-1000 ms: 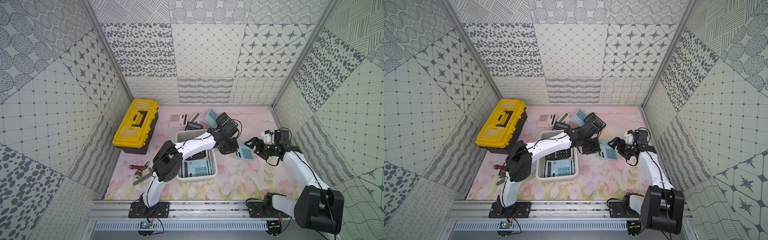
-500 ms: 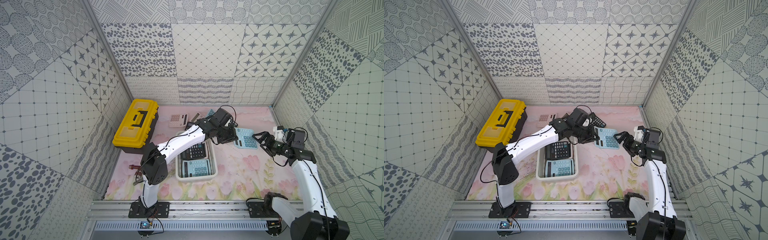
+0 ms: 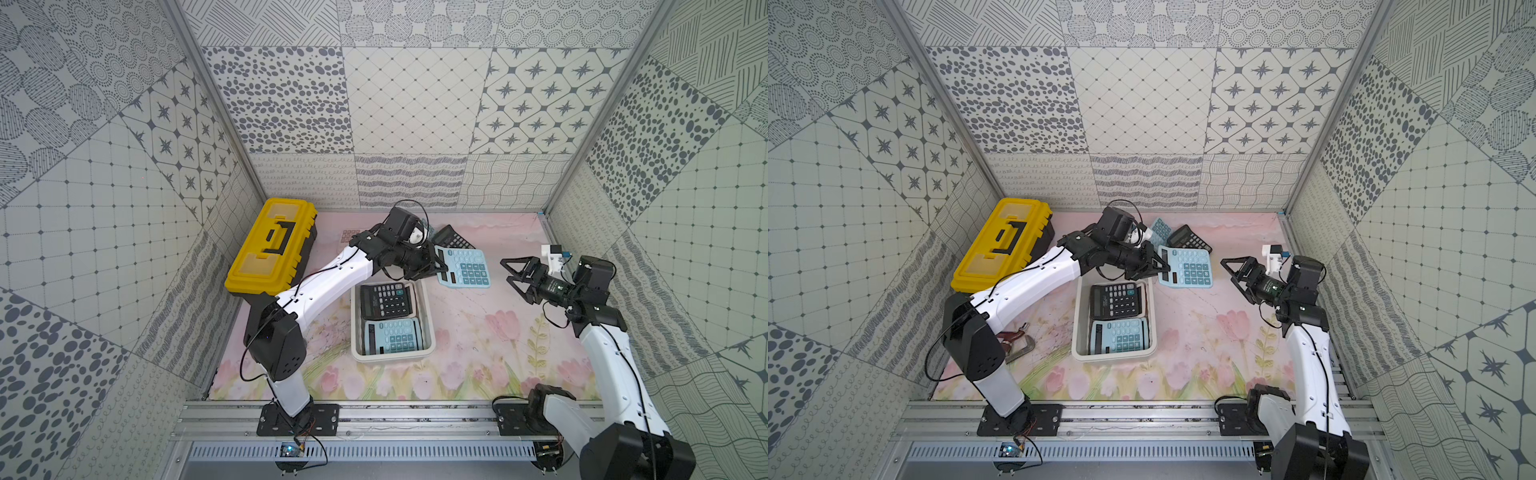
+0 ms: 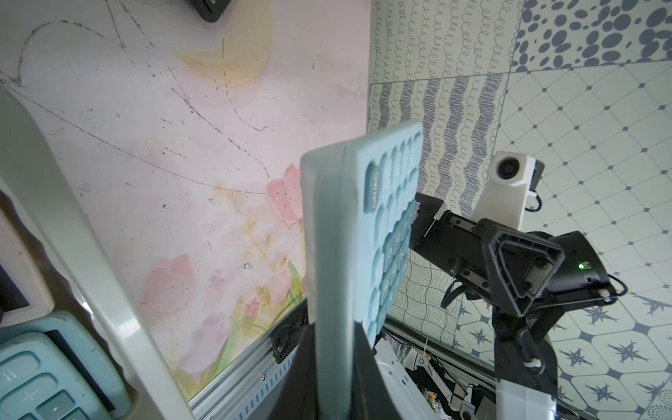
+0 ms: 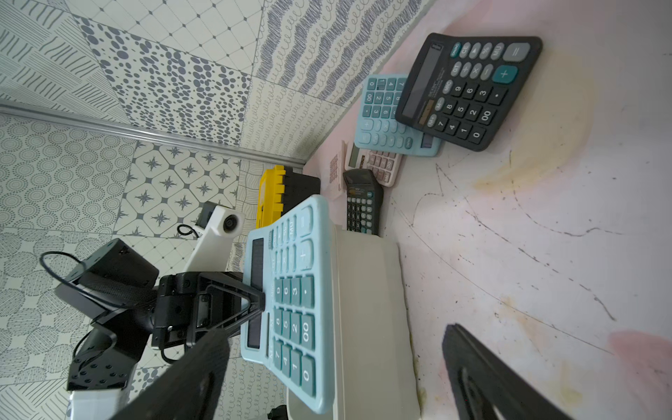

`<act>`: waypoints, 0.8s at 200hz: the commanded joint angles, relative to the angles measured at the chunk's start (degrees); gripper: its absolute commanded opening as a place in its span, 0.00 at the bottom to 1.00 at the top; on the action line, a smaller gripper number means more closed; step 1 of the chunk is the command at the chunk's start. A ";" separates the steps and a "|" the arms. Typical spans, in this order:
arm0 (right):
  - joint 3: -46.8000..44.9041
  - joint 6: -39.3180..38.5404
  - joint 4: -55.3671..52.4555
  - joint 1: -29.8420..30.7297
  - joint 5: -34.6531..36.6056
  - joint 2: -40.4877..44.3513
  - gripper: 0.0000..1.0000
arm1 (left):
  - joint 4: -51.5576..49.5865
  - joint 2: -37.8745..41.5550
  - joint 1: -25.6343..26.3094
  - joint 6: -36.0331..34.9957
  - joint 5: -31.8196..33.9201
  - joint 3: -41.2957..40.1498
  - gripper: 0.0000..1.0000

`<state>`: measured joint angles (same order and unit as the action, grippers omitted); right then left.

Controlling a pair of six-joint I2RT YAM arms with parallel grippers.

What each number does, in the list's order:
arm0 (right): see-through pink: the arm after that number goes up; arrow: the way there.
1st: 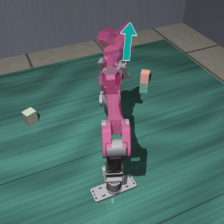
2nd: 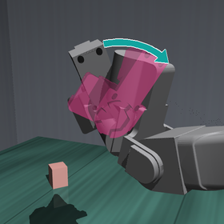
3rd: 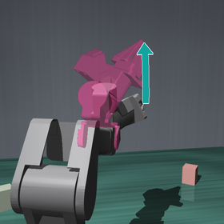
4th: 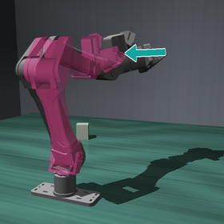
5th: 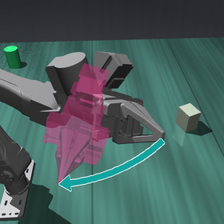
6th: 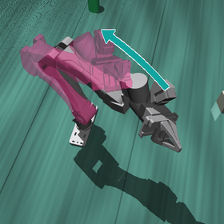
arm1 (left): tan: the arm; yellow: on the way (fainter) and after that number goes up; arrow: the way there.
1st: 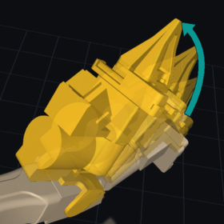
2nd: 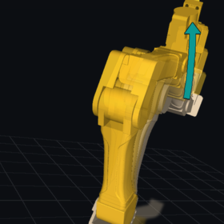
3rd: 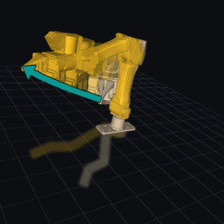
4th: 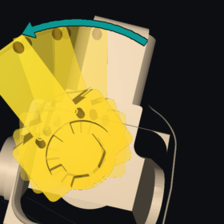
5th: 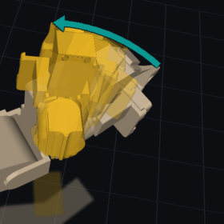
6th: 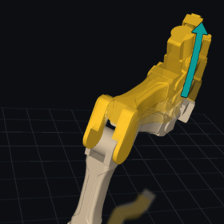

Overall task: Put the calculator in the storage box
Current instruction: Pick up the calculator from the center of the board.

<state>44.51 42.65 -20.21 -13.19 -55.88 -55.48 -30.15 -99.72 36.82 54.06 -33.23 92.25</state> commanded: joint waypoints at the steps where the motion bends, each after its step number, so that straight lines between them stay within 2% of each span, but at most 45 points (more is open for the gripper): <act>1: 0.20 -0.06 3.70 1.85 -1.97 0.92 0.97 | 10.93 2.86 -1.92 2.16 -7.08 -4.31 0.00; 21: 0.18 0.32 4.11 4.41 -0.70 1.04 0.97 | 17.02 5.09 -2.28 7.12 -4.02 -8.04 0.00; 50: -1.29 4.78 9.75 9.43 3.46 2.84 0.97 | 31.14 8.82 -2.28 19.29 4.22 -14.96 0.00; 69: -1.82 7.29 13.72 13.69 7.13 3.61 0.96 | 36.73 10.31 -1.61 24.18 9.89 -16.90 0.00; 115: -3.81 11.40 22.85 18.87 14.56 5.60 0.97 | 39.81 11.39 3.28 26.05 19.44 -15.65 0.00; 160: -7.86 17.03 33.44 20.26 20.15 7.50 0.97 | 42.72 8.96 7.93 26.64 23.16 -14.54 0.00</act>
<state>38.22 55.75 3.49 6.39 -40.29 -49.12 0.51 -89.71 41.85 76.79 -17.63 76.88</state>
